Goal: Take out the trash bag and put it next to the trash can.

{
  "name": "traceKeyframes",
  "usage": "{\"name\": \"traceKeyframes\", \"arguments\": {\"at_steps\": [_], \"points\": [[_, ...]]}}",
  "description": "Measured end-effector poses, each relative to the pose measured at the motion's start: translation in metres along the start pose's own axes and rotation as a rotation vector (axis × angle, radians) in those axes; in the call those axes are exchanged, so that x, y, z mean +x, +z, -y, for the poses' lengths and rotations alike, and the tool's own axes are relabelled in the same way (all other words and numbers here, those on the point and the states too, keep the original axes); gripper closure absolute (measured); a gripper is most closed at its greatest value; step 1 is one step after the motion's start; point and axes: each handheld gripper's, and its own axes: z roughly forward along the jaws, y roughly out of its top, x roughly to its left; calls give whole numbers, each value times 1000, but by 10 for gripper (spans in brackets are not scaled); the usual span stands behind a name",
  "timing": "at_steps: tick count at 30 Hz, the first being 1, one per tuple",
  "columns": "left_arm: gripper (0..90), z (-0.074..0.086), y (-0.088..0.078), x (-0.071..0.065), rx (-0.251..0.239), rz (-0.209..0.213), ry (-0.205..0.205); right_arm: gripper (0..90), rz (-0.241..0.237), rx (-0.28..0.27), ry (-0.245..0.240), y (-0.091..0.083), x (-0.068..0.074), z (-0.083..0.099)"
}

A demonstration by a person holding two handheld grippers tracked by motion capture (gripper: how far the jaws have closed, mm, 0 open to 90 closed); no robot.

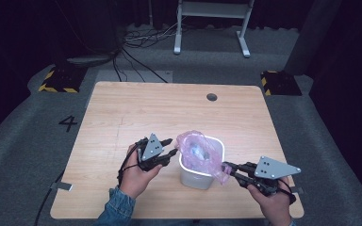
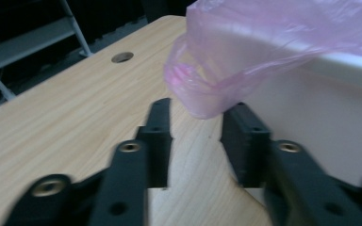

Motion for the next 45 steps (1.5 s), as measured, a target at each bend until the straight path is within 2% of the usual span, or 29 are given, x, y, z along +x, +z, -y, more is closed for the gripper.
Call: {"name": "traceKeyframes", "arguments": {"at_steps": [2,4,8,11,16,18,22,24,29,34,36,40,43,45], "points": [[782,-3,-1,-1,-4,-11,17,844,8,1,9,-1,-1,3],[846,-6,-5,-2,-34,-18,15,844,13,5,17,-2,-3,5],[874,-19,-21,-5,-116,-40,15,842,13,8,30,0,-4,8],[892,-27,-34,-10,-175,-36,13,835,11,3,29,2,-5,7],[894,-35,-47,-20,-231,22,9,783,15,-15,25,4,-7,3],[894,-38,-47,-24,-243,55,1,710,24,-28,19,6,-8,-1],[893,-43,-37,-29,-241,93,-12,544,14,-13,9,17,-10,-11],[891,-45,-32,-31,-246,108,-26,457,6,3,16,26,-11,-15],[873,-47,-21,-34,-244,144,-48,331,-4,43,40,50,-18,-22],[878,-45,-17,-37,-235,172,-56,223,13,127,38,71,-24,-31],[883,-45,-17,-38,-235,181,-58,218,20,165,49,78,-27,-35],[888,-45,-17,-38,-233,195,-66,238,-1,228,60,87,-28,-47],[889,-45,-17,-38,-234,206,-67,244,-30,302,40,93,-28,-56],[890,-45,-17,-38,-238,211,-67,244,-48,325,28,98,-26,-61]]}}
